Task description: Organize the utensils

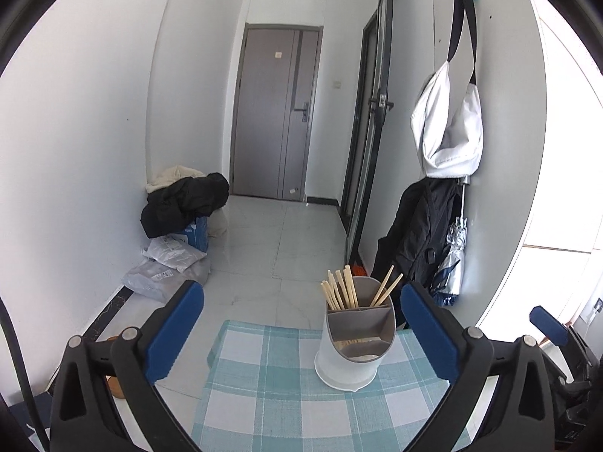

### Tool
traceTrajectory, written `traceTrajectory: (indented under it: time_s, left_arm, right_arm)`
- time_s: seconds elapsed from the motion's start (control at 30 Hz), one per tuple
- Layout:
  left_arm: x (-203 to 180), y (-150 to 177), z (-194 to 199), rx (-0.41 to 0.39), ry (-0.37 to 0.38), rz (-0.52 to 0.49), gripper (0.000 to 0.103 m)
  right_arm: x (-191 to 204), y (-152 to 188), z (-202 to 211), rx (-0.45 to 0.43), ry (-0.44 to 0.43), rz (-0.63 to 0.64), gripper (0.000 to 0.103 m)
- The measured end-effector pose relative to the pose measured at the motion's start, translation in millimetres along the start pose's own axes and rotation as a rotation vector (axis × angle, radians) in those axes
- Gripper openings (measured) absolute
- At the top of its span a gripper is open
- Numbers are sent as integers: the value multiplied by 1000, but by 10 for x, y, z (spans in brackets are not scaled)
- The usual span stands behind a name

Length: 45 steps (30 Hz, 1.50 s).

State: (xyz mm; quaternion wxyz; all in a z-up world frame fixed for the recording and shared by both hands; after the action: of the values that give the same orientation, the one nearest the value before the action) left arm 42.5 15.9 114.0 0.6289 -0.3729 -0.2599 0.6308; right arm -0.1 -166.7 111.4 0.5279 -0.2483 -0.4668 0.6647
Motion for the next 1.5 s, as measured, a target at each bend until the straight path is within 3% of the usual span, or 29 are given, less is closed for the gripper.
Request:
traceTrajectory:
  time_s: [0.57,1.07,1.5]
  left_arm:
    - [101,394,38,-45,-56,-19,102]
    - [302,750,-279,13,-118,12,102]
    - [304,1042,-664,127,-122,-18,102]
  right_arm:
    - [78,418,62,-13,68,40,103]
    - [-8,811,-201,56,77,26,103]
    - [-171,1142,-485,150,78,-16,103]
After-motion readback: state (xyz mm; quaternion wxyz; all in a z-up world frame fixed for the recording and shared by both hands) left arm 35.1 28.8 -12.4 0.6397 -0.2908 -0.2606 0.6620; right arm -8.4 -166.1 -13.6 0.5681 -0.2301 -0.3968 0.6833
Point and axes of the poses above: each gripper's, at about its wrist camera, not at the fingertips, and z roughly against the way its jaws point, x to its left, y to its underside, the point moved 7 cm from there along -z, roughly the way its jaws point, and after that the axes turned 15 degrees about x, right-handed, at the moved point
